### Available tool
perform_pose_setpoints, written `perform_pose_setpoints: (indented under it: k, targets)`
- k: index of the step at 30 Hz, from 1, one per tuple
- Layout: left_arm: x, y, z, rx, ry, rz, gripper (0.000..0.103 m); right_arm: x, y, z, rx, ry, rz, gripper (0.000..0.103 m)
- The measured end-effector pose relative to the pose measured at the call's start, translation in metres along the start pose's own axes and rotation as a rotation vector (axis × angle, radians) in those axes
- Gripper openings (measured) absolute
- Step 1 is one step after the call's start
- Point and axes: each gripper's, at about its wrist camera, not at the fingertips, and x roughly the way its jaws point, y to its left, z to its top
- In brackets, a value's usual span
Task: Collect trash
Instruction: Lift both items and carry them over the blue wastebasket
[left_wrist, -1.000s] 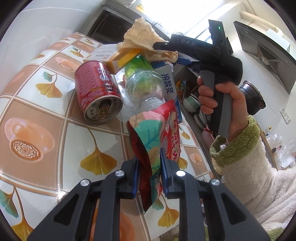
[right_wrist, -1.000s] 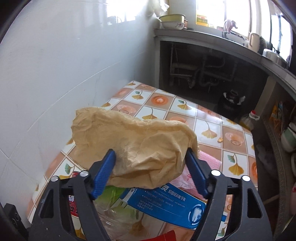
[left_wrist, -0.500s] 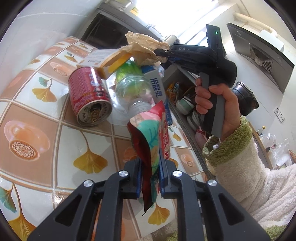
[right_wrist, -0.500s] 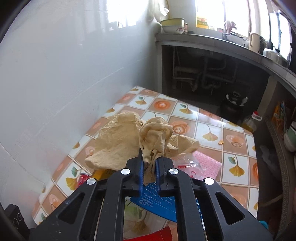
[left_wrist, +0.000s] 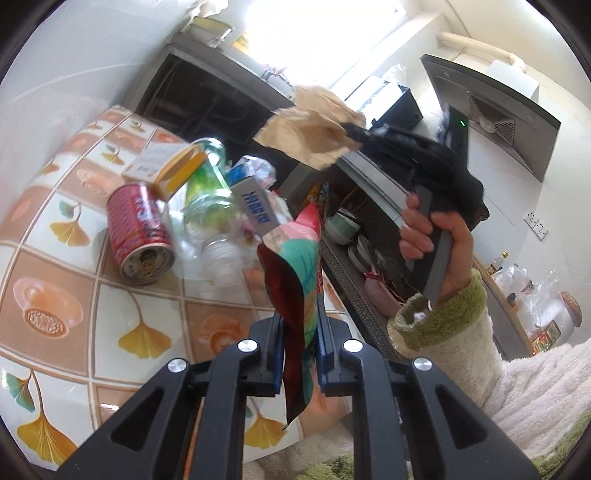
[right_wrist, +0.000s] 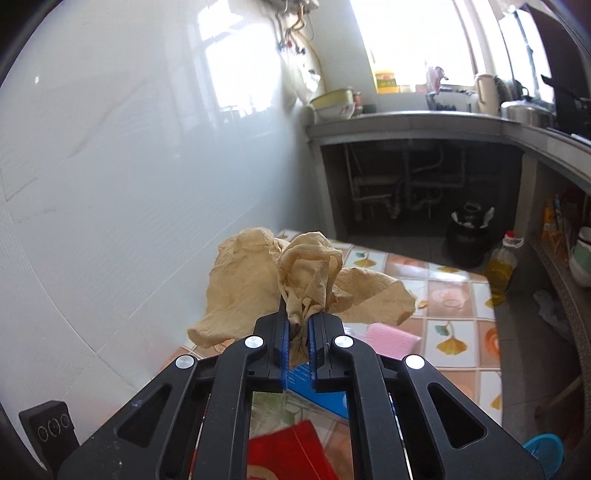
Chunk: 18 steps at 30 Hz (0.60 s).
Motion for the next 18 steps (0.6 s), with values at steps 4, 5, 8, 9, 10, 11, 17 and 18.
perform_pose_setpoints:
  k: [4,5,8,9,10,11,17,18]
  targets:
    - [0.009,-0.023,0.007,0.044,0.014,-0.026,0.013,-0.051,-0.027,-0.007,0.020,-0.060,-0.075,0.006]
    - [0.013,-0.030,0.009,0.062,0.020,-0.031,0.013,-0.066,-0.037,-0.010,0.030,-0.076,-0.108,0.006]
    - [0.030,-0.050,0.018,0.115,0.037,-0.071,0.013,-0.109,-0.067,-0.025,0.066,-0.111,-0.221,0.006]
    - [0.039,-0.058,0.022,0.136,0.050,-0.087,0.013,-0.119,-0.077,-0.030,0.079,-0.117,-0.252,0.006]
    - [0.049,-0.067,0.025,0.154,0.065,-0.101,0.013,-0.133,-0.090,-0.039,0.104,-0.120,-0.292,0.006]
    - [0.060,-0.075,0.028,0.171,0.084,-0.112,0.013,-0.144,-0.101,-0.048,0.129,-0.119,-0.326,0.006]
    - [0.143,-0.135,0.042,0.298,0.207,-0.169,0.013,-0.198,-0.172,-0.120,0.306,-0.082,-0.540,0.006]
    - [0.158,-0.147,0.042,0.323,0.228,-0.173,0.013,-0.206,-0.185,-0.137,0.347,-0.071,-0.580,0.006]
